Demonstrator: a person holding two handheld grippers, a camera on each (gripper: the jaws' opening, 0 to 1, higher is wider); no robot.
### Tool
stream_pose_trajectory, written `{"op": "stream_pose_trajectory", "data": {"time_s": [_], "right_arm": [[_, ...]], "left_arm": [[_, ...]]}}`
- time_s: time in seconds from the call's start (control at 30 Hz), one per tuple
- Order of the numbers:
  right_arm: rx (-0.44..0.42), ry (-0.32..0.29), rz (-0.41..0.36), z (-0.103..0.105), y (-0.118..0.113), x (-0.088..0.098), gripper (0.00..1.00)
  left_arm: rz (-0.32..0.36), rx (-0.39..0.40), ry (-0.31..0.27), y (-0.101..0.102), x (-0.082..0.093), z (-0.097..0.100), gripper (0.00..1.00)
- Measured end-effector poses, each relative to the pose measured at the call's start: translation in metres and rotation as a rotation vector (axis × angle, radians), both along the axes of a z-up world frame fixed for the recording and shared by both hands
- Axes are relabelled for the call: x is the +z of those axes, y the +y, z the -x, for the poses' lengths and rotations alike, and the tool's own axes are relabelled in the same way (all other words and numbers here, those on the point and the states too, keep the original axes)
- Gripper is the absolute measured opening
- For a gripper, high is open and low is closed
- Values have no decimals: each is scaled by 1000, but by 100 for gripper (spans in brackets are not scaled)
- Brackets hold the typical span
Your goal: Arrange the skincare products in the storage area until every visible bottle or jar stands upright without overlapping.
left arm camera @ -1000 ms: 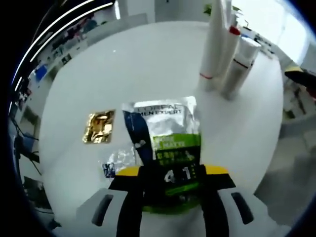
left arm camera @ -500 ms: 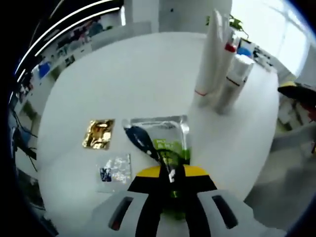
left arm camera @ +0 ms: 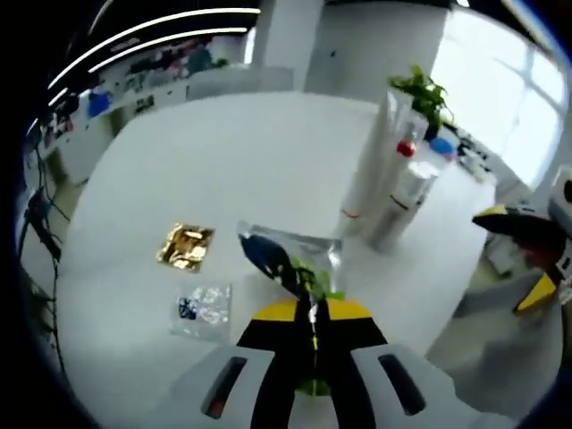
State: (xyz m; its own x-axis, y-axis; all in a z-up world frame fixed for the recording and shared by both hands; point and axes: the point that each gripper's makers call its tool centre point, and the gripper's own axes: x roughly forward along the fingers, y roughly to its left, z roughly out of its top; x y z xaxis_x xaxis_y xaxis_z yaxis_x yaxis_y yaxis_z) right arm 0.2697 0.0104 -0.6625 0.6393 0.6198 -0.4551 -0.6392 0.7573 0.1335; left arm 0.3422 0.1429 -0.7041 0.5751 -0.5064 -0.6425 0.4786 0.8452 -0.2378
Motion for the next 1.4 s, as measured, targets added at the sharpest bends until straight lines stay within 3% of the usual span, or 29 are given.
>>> {"op": "stream_pose_trajectory", "data": {"time_s": [0.1,0.2,0.23,0.47,0.67,0.8,0.97,1.1,1.17,1.2,1.27,1.3,1.4], "right_arm": [[25,1,-72,3,7,12,65],[-2,-27,-160,-2,9,29,57],[-23,-24,-224,-5,12,38,56],[-12,-19,-451,-15,39,79,55],[-4,-6,-528,-22,43,93,55],[-16,-15,-630,-28,43,115,54],[-50,-57,-767,-38,39,149,50],[-54,-65,-783,-42,42,156,45],[-57,-106,-771,-43,42,158,39],[-52,-132,-821,-41,43,168,37],[-46,-137,-874,-37,43,176,28],[-77,-144,-887,-41,39,177,26],[-51,-148,-942,-39,38,185,14]], "left_arm": [[89,34,-23,-3,22,3,5],[170,45,-54,-7,45,7,4],[199,35,-79,-9,57,9,4],[236,-31,-180,-17,99,24,4],[330,-108,-288,-34,149,33,4],[367,-153,-331,-43,171,36,5],[316,-242,-390,-53,187,46,5],[341,-267,-404,-59,201,57,5],[338,-280,-422,-60,206,60,5],[330,-276,-423,-59,207,59,5],[314,-290,-430,-58,208,59,5],[336,-290,-433,-56,211,59,5],[356,-293,-420,-54,212,60,6]]}}
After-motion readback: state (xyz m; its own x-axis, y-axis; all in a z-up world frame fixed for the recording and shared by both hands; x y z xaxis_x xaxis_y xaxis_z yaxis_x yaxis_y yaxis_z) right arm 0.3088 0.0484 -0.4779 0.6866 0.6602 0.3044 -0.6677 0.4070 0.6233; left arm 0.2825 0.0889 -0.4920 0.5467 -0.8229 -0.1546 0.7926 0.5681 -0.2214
